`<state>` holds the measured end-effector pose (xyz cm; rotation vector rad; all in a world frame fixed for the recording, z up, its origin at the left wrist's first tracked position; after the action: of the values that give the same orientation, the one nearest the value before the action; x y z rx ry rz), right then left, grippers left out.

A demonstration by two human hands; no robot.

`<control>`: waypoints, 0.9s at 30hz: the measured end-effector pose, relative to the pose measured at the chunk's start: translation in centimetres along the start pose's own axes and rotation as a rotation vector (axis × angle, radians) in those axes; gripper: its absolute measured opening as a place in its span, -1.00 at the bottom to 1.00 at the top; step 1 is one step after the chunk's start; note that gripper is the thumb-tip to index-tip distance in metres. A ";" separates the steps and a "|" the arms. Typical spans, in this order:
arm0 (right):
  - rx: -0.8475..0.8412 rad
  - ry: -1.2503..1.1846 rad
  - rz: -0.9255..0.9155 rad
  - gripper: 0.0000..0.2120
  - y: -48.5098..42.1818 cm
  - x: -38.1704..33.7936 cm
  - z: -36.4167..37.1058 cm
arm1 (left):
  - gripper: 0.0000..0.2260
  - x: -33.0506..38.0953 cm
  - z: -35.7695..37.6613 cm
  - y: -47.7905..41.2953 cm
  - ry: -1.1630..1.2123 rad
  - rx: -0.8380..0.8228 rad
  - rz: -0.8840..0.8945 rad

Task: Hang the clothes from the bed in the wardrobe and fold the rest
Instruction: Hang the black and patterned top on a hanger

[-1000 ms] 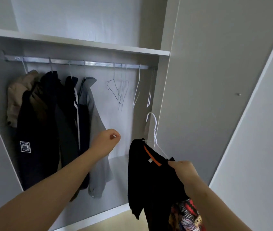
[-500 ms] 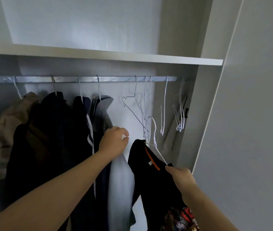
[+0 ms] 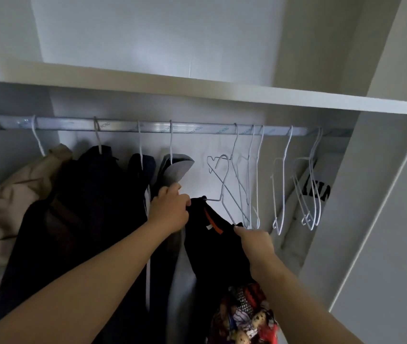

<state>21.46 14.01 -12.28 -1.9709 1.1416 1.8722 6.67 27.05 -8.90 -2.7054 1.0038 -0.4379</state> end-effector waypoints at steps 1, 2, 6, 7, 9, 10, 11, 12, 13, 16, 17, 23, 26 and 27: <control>-0.020 -0.033 -0.005 -0.75 -0.5 -1.1 0.3 | -0.73 -0.5 -0.3 -0.6 0.027 0.001 -0.020; -0.041 -0.059 -0.016 -0.81 -0.9 -2.3 0.6 | -0.73 -0.9 -0.6 -1.1 0.066 0.001 -0.040; -0.091 -0.099 -0.092 -0.93 -2.2 -7.2 2.0 | -0.63 -2.1 -1.2 -2.6 0.246 -0.002 -0.121; -0.099 -0.101 -0.113 -0.91 -2.5 -8.3 2.5 | -0.61 -2.2 -1.3 -2.8 0.276 0.012 -0.140; -0.119 -0.107 -0.140 -0.89 -3.3 -9.9 3.4 | -0.58 -2.4 -1.2 -3.1 0.367 0.031 -0.195; -0.127 -0.101 -0.148 -0.91 -3.7 -10.6 4.0 | -0.56 -2.5 -1.0 -3.1 0.444 0.028 -0.238; -0.129 -0.092 -0.158 -0.91 -4.2 -11.0 4.6 | -0.53 -2.6 -0.8 -3.0 0.527 0.023 -0.278; -0.127 -0.079 -0.168 -0.88 -4.7 -11.3 5.1 | -0.52 -2.7 -0.6 -2.9 0.588 0.022 -0.301; -0.121 -0.063 -0.179 -0.85 -5.2 -11.6 5.7 | -0.52 -2.8 -0.5 -2.9 0.626 0.029 -0.310; -0.106 -0.021 -0.184 -0.73 -6.4 -11.4 7.3 | -0.56 -3.1 0.2 -2.9 0.715 0.060 -0.312; -0.101 -0.003 -0.175 -0.72 -6.7 -11.1 7.7 | -0.60 -3.1 0.3 -2.9 0.702 0.073 -0.297; -0.116 0.093 -0.183 -0.72 -8.1 -9.9 8.3 | -0.84 -3.4 1.0 -2.6 0.533 0.089 -0.265; -0.071 0.059 -0.204 -0.66 -8.3 -9.6 8.0 | -0.80 -3.5 1.0 -2.4 0.716 0.088 -0.329; -0.044 0.057 -0.224 -0.64 -8.4 -9.5 8.1 | -0.78 -3.6 0.9 -2.3 0.767 0.080 -0.338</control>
<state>21.50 28.38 -8.09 -2.0905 0.8581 1.7519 5.82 31.21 -9.76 -2.6544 0.6230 -1.6186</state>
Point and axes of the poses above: each hand's wrist, its own y-axis away from the middle knuckle, its own z-axis out of the palm, x = y × z, the point moved 3 cm from there along -y, towards the middle knuckle, and after that the axes turned 8 degrees about z, right-handed, at the moved point
